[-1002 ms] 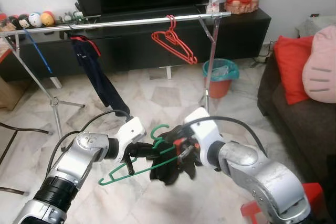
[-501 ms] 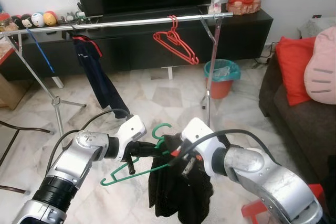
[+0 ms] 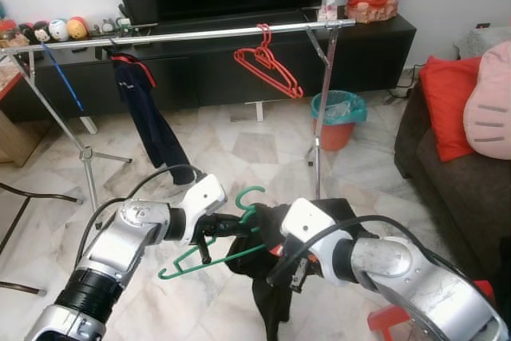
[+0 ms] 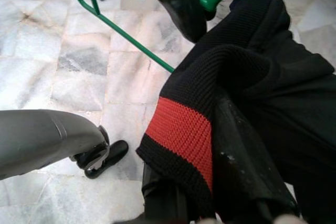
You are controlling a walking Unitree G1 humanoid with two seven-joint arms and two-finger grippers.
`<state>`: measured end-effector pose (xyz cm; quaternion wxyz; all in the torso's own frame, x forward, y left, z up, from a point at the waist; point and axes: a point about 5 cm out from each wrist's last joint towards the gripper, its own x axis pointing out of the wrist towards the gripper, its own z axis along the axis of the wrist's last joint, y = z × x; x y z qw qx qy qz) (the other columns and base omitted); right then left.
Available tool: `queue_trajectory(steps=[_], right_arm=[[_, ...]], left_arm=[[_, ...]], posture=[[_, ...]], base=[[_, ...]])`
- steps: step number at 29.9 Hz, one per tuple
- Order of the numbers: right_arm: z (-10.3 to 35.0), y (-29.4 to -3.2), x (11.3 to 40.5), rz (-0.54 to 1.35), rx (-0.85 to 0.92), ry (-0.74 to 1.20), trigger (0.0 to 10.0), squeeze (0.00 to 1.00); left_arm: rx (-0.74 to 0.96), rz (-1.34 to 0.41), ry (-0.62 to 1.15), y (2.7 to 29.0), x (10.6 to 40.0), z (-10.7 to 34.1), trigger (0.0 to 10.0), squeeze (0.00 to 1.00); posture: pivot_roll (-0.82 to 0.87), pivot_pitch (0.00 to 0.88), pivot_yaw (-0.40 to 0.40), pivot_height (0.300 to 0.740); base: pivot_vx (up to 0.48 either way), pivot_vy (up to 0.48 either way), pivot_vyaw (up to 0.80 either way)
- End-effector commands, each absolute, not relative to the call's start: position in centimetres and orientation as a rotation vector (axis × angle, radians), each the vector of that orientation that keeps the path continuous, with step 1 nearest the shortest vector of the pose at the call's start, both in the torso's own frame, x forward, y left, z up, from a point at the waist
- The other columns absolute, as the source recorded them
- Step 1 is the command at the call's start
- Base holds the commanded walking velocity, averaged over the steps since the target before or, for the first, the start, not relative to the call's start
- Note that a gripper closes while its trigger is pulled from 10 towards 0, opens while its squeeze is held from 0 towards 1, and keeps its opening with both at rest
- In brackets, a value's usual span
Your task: Hang hanger
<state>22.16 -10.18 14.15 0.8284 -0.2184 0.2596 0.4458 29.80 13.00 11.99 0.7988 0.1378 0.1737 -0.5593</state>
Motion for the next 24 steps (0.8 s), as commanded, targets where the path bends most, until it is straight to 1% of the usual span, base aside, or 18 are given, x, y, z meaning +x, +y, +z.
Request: queue_trajectory(steps=[1, 24], right_arm=[[14.1, -9.33, 21.18, 1.028, -0.45, 0.553, 10.0, 0.0], [14.1, -9.33, 21.18, 1.028, -0.45, 0.553, 10.0, 0.0]], left_arm=[[0.295, -1.142, 0.31, 13.69, 30.68, 13.3, 10.0, 0.0], [0.295, -1.142, 0.31, 13.69, 30.68, 13.3, 10.0, 0.0]], posture=[[-0.08, 0.0, 0.091, 0.74], [-0.08, 0.0, 0.091, 0.74]], base=[[0.0, 0.0, 0.0], [0.0, 0.0, 0.0]])
